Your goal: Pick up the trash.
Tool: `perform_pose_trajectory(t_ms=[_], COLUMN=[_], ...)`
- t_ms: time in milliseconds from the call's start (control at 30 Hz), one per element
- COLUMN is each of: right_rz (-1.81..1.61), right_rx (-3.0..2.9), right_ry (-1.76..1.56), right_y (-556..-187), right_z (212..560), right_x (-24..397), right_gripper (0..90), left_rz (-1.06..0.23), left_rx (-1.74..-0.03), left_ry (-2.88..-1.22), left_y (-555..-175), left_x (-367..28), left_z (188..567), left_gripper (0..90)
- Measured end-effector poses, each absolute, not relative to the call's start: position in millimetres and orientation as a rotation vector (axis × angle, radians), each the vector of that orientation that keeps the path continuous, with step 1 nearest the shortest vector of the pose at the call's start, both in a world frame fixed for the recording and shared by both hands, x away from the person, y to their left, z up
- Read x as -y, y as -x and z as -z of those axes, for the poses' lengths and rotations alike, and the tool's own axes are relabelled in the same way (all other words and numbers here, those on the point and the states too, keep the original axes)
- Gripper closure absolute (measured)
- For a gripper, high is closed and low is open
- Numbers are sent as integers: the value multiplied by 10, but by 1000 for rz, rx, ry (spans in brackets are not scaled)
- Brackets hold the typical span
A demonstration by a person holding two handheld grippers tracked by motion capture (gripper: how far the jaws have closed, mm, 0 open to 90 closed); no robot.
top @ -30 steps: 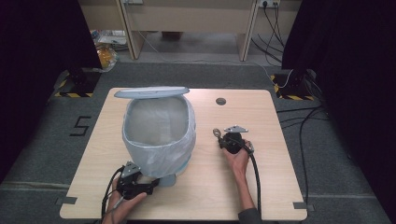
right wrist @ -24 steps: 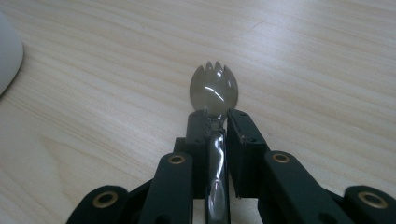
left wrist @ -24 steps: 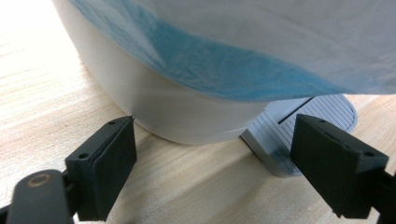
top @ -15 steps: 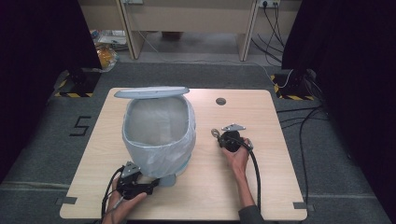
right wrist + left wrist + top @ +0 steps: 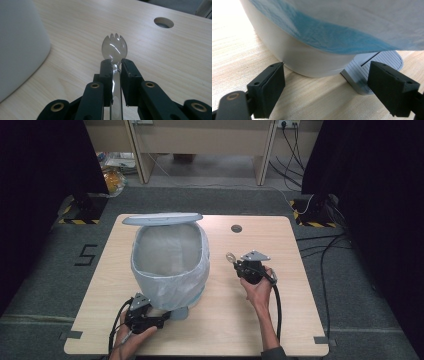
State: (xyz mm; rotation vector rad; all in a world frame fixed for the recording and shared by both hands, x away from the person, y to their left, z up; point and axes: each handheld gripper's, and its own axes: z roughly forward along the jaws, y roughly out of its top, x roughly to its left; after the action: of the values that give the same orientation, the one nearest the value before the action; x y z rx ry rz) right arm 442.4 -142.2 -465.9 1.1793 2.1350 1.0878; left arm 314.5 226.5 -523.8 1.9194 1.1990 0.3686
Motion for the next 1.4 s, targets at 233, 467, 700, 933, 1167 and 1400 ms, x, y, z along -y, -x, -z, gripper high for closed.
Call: perform_pose_trajectory(t_ms=[233, 467, 700, 933, 1167, 1400], right_rz=[-1090, -1133, -1130, -1140, -1160, -1168], right_rx=[-2132, -2105, -2103, -2082, -2080, -2078], right_ry=[-1131, -1078, -1013, -966, -932, -907], right_y=[-4349, -4208, -4081, -3967, -3931, -3912], right_z=[4470, 4221, 3950, 3659, 3507, 3418], right_x=[1424, 1468, 1496, 1545, 1524, 1465], right_gripper=[796, 796, 796, 796, 796, 796], left_rz=[-369, -368, -368, -368, -367, -367], left_rx=[-1199, -1199, -1200, -1199, -1200, -1200], left_ry=[-1920, -1919, -1919, -1920, -1919, -1919], left_y=[-3145, -3145, -3146, -3146, -3146, -3146], left_x=[-2266, -2265, -2266, -2267, -2266, -2267], left_z=[5238, 5238, 5238, 5238, 5238, 5238], left_gripper=[140, 140, 140, 140, 140, 141])
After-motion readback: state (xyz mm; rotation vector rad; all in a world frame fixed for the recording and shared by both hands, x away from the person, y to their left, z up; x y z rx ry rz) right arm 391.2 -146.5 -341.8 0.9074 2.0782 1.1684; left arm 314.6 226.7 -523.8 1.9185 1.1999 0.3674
